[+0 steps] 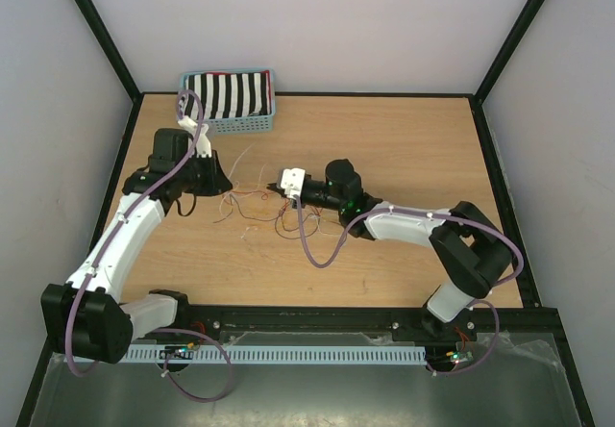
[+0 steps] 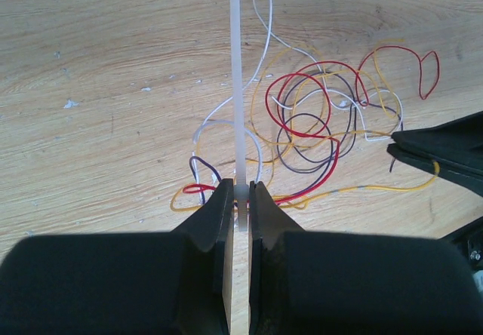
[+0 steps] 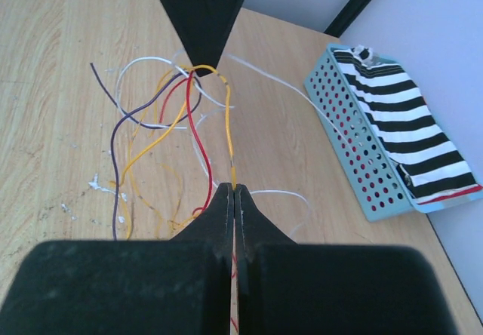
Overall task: Zip-tie the wires
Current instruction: Adjust the cable at the center of the board.
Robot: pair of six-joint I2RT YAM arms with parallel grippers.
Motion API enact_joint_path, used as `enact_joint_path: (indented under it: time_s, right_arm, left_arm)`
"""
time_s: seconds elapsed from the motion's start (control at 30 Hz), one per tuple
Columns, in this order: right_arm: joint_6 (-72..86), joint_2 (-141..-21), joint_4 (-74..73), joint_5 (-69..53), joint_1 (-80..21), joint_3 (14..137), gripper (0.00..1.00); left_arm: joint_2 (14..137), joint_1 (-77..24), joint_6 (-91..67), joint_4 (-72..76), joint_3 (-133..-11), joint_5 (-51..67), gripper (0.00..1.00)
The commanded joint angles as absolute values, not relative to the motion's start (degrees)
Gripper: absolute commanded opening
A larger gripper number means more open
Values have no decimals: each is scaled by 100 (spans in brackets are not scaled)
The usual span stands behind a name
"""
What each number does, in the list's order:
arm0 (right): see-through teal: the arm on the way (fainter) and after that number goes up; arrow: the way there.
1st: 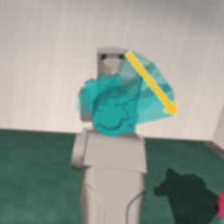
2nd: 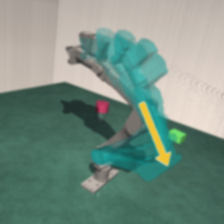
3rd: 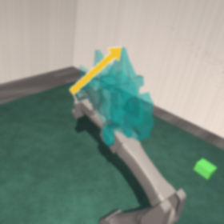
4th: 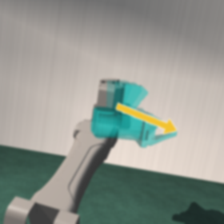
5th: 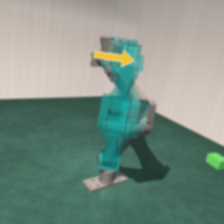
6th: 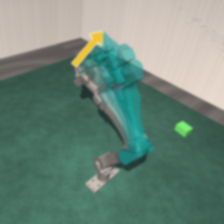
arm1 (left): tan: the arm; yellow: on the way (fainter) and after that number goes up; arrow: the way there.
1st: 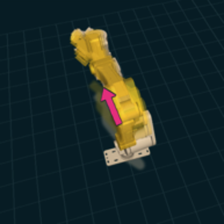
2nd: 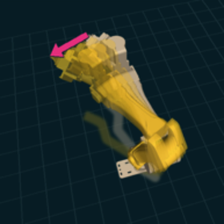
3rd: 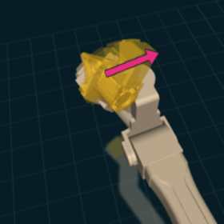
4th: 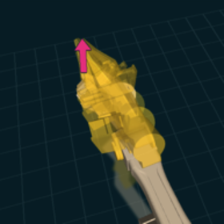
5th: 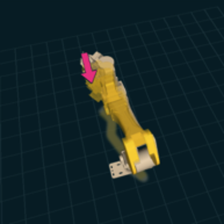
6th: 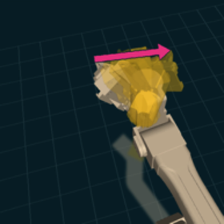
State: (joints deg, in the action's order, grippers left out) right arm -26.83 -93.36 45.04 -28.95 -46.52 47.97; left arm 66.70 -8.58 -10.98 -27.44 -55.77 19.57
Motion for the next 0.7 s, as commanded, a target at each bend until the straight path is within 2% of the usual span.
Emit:
enact_joint_path:
  time_s: [0.0, 0.67]
  right_arm:
    - [-2636, -9095, 4404, -2657, -4649, 4729, 0]
    - [-2585, -8226, 4043, -2185, -4385, 4361, 0]
  left_arm:
    - [6679, -825, -1154, -2684, -5512, 1891, 0]
    - [6732, -817, -1178, -2684, -5467, 1644, 0]
